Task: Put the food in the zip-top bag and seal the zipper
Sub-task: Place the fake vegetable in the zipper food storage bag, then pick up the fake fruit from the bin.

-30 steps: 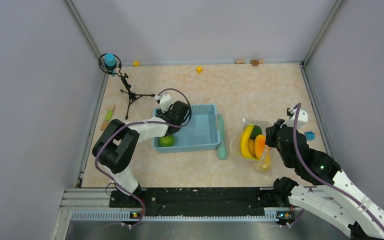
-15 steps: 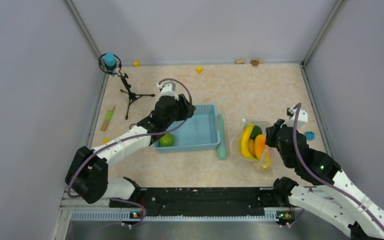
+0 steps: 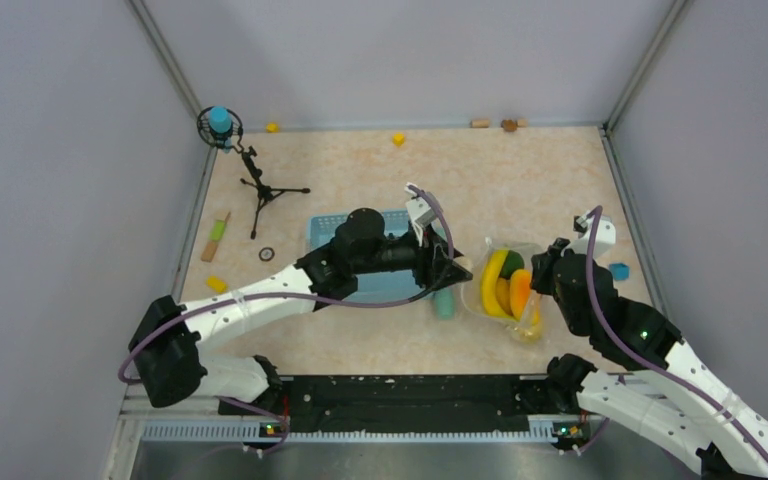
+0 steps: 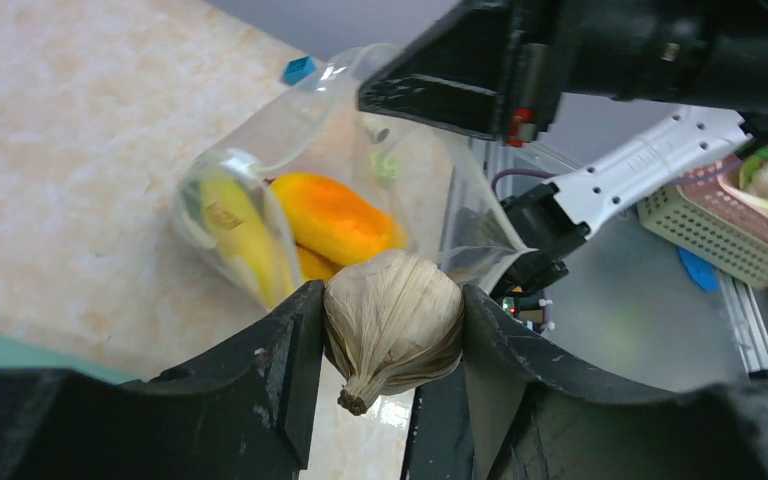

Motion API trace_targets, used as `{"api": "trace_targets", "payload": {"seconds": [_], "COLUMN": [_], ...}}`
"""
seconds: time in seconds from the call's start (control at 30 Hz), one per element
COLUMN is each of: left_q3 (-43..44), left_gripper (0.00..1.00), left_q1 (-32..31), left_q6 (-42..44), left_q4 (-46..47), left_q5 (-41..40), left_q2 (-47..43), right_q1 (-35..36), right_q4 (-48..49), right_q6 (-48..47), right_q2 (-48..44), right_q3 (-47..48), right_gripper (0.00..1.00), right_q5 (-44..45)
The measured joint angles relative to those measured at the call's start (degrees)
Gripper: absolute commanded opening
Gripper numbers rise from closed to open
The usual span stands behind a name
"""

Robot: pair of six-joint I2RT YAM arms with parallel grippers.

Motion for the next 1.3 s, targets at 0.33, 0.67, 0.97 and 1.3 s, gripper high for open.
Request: {"api": "trace_targets", "payload": {"seconds": [0.33, 0.67, 0.97, 1.3], "left_q3": [3.7, 9.2, 12.0, 7.1], "left_gripper": [0.41, 0.91, 0.97, 0.97], "left_q1": [-2.8, -6.2, -7.7, -7.9], "left_q6": [2.7, 2.9, 3.8, 1.3], "left_q4": [2.4, 1.4, -1.0, -11.8], "left_q5": [2.4, 0.9, -0.3, -23.8], "left_q2": [6.8, 12.9, 13.9, 5.3], "right_q1": [0.0, 0.0, 0.0, 0.0], "right_q4": [-0.1, -0.1, -0.1, -0.2], "right_q6": [0.0, 0.0, 0.0, 0.0], "right_q2": [0.0, 0.0, 0.0, 0.0], "right_q3": [0.0, 0.0, 0.0, 0.0], "right_gripper": [0.01, 0.01, 0.01, 0.01], "right_q5": [0.0, -0.2, -0.4, -1.0]}}
